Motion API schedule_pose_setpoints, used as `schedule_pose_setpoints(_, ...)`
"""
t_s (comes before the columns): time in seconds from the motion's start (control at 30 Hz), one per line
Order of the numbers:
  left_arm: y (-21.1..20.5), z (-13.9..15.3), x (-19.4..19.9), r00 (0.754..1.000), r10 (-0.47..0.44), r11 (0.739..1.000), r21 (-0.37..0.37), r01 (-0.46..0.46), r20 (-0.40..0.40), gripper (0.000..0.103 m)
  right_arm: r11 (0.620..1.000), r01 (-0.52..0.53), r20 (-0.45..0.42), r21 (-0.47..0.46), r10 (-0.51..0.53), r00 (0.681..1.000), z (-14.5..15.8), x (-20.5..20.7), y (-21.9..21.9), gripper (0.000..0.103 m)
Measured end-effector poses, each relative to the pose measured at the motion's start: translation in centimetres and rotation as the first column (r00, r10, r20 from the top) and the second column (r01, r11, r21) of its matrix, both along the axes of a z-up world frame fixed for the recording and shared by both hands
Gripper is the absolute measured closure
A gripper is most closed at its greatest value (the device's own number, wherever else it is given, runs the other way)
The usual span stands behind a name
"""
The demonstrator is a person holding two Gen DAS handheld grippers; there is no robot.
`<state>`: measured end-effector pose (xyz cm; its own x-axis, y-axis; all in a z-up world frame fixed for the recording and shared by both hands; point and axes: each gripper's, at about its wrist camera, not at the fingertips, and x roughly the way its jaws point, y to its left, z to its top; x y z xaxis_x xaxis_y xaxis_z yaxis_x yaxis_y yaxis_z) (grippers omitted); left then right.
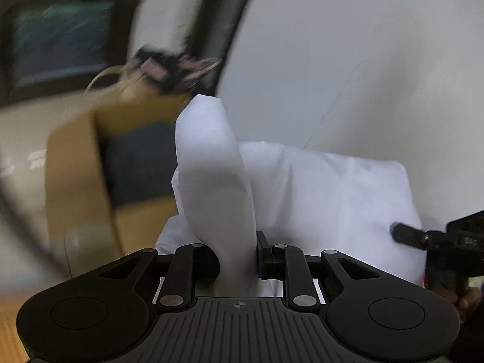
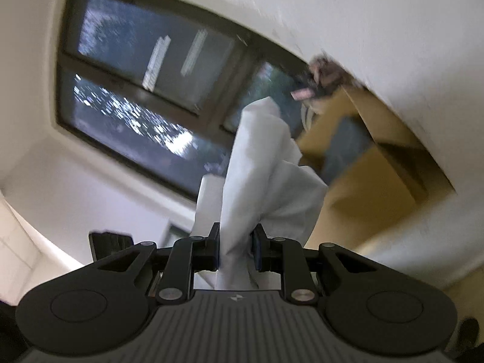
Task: Fold clothes
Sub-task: 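Lift the folded shirt with the left gripper and carry it to the cardboard box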
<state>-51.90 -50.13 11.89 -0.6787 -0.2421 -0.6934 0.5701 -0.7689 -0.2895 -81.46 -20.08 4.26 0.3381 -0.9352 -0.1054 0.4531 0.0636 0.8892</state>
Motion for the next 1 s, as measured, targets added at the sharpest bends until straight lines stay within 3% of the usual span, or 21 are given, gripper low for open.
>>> schedule_pose_setpoints(0.13, -4.3, 5.8, -4.6, 0.989, -0.128, 0.990, -0.045, 0.131, 0.075, 0.080, 0.996, 0.031, 0.038, -0.089, -0.028, 0.999, -0.2, -2.6, -2.2, 0.080)
schedule_pose_setpoints(0.23, -7.9, 8.9, -8.2, 0.971, -0.188, 0.980, -0.036, 0.195, 0.150, 0.080, 0.989, 0.037, 0.064, -0.141, -0.028, 0.998, 0.1, -3.8, -4.8, 0.079)
schedule_pose_setpoints(0.43, -14.4, 11.1, -12.0, 0.935, -0.287, 0.956, 0.001, 0.294, 0.210, 0.080, 0.984, 0.036, 0.083, -0.175, -0.021, 0.996, 0.8, -3.9, -10.5, 0.078)
schedule_pose_setpoints(0.7, -23.5, 7.7, -15.5, 0.876, -0.429, 0.903, 0.081, 0.422, 0.219, 0.080, 0.995, 0.066, 0.036, -0.073, -0.064, 0.997, -0.3, -1.7, -17.6, 0.077)
schedule_pose_setpoints(0.83, -28.5, 3.7, -17.0, 0.846, -0.475, 0.880, 0.131, 0.456, 0.242, 0.080, 0.995, 0.075, 0.014, 0.062, -0.076, 0.997, -3.2, -0.2, -22.7, 0.078)
schedule_pose_setpoints(1.0, -33.1, -2.6, -17.8, 0.835, -0.478, 0.877, 0.201, 0.436, 0.271, 0.080, 0.975, 0.080, -0.021, 0.206, -0.077, 0.997, -6.9, 1.4, -28.5, 0.078)
